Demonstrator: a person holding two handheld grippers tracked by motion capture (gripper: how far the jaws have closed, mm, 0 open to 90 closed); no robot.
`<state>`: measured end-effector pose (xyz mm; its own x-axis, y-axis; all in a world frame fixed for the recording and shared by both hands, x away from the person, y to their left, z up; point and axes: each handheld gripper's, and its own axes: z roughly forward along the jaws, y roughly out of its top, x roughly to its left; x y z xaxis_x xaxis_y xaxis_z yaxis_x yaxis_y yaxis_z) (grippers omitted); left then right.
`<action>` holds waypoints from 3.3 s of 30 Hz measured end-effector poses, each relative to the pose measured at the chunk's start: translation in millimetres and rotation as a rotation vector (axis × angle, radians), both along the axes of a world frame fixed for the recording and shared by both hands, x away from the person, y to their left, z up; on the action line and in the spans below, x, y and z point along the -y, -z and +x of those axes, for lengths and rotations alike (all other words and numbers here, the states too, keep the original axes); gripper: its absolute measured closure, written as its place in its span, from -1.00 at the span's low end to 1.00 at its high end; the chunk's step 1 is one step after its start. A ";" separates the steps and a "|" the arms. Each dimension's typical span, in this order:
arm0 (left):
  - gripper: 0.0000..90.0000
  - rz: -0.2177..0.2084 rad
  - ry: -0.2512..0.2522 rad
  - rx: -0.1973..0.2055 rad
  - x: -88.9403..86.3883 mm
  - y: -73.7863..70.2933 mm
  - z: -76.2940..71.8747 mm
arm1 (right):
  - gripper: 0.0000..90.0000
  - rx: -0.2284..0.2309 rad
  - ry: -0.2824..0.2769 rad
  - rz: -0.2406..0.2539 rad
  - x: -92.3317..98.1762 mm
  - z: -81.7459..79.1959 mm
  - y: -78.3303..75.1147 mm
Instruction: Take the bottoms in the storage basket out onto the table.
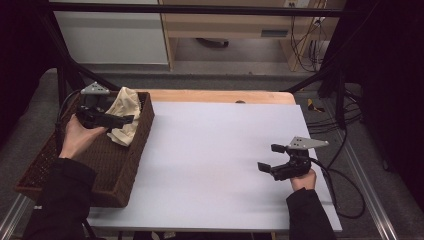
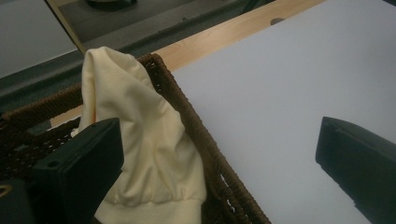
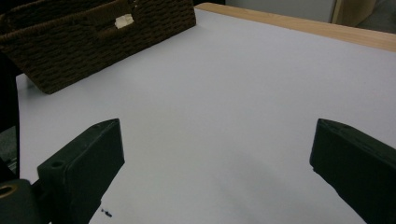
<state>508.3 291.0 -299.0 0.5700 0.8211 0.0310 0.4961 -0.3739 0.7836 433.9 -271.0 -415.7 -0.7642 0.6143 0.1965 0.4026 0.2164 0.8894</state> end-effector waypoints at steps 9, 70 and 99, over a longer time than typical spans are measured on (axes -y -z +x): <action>-0.98 -0.015 -0.016 -0.002 -2.2 2.7 9.0 | -0.92 0.001 0.000 -0.002 -0.3 0.0 0.2; -0.80 0.064 -0.188 -0.057 -24.7 53.6 71.3 | -0.92 -0.004 -0.001 -0.012 -1.4 0.4 1.6; -0.06 0.054 -0.218 -0.116 -25.3 68.7 82.0 | -0.92 -0.007 -0.003 -0.013 -2.6 1.0 2.7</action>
<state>590.3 316.4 -367.8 0.3814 0.9241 0.0227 0.6551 -0.2876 0.6986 434.9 -268.4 -418.5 -0.7647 0.6144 0.1943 0.4085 0.2291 0.8835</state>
